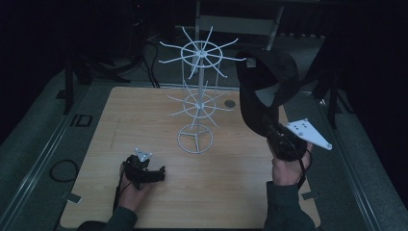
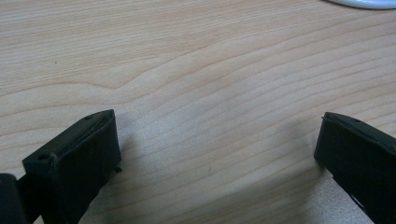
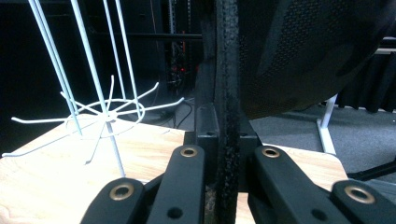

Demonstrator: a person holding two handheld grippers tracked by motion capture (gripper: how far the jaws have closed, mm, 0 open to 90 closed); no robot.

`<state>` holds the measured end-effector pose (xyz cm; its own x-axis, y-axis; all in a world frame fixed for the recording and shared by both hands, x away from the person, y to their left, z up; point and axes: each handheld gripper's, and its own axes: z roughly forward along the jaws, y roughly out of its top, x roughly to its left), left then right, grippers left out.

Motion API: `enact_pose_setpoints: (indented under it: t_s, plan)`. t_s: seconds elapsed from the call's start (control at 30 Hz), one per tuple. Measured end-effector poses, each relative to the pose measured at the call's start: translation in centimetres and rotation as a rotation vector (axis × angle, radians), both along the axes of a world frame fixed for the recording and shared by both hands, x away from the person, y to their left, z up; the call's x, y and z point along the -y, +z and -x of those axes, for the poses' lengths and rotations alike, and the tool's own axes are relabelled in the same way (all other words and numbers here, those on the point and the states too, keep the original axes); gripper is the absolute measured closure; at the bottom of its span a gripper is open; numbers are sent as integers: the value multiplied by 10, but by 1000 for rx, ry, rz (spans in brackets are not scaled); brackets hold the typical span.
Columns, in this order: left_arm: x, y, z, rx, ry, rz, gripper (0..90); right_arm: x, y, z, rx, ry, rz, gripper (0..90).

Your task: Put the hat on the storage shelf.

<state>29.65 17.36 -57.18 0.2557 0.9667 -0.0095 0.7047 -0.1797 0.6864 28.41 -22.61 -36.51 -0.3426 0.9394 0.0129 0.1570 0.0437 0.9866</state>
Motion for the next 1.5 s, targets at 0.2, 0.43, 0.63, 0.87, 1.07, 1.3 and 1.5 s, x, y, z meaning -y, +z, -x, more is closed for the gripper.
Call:
enact_pose_setpoints:
  t_s: [0.2,0.43,0.63,0.87,1.07,1.3,1.5]
  plan:
    - [0,0,0,0,0,0,2,-1,1,-2,2,-1,-2,864]
    - [0,0,0,0,0,0,1,-3,3,-4,7,-3,0,864]
    - [0,0,0,0,0,0,2,-4,6,-6,10,-5,-1,864]
    - [0,0,0,0,0,-1,2,-4,7,-6,15,-5,3,864]
    - [0,0,0,-1,-1,-1,2,-5,10,-8,21,-11,2,864]
    - [0,0,0,-1,-2,-1,1,-5,11,-12,24,-17,13,864]
    - [0,0,0,0,0,0,1,-7,14,-13,33,-14,16,864]
